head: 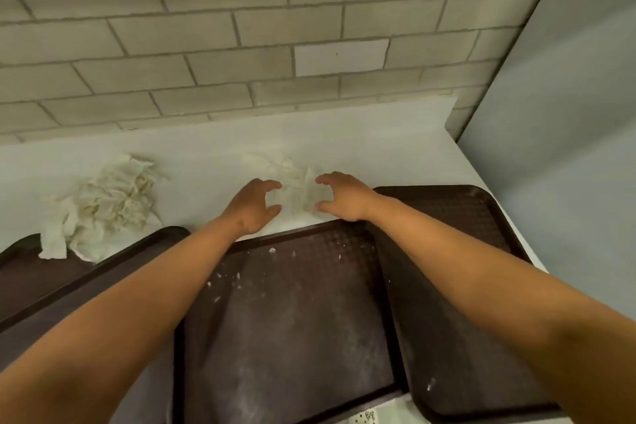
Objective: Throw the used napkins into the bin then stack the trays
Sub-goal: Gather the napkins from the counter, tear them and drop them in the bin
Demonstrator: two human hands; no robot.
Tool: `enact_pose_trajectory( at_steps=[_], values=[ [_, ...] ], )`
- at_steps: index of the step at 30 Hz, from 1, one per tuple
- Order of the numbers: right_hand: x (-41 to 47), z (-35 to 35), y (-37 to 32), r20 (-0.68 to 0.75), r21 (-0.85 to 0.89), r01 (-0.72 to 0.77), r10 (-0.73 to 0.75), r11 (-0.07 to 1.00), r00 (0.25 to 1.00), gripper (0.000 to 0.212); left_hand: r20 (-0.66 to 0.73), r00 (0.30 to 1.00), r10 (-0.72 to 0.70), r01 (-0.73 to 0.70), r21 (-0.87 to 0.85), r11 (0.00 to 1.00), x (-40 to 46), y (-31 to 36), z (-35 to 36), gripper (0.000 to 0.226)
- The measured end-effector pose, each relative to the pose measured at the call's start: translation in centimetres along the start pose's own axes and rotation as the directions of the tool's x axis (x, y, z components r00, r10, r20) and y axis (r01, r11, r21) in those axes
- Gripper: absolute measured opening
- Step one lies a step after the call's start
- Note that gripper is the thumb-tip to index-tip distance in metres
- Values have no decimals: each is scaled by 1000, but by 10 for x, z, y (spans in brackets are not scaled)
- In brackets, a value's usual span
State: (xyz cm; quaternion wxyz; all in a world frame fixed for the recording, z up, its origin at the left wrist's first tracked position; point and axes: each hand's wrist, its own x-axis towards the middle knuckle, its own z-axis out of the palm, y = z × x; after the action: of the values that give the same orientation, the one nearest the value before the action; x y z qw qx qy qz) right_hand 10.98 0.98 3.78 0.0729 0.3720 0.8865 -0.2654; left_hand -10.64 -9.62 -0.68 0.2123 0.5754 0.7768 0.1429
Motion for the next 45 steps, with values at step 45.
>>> enact_pose_trajectory(
  at_steps=[45],
  values=[
    [19, -49, 2, -358, 239, 15, 73, 971, 931, 21, -352, 918, 184, -242, -129, 962, 24, -6, -61, 11]
  ],
)
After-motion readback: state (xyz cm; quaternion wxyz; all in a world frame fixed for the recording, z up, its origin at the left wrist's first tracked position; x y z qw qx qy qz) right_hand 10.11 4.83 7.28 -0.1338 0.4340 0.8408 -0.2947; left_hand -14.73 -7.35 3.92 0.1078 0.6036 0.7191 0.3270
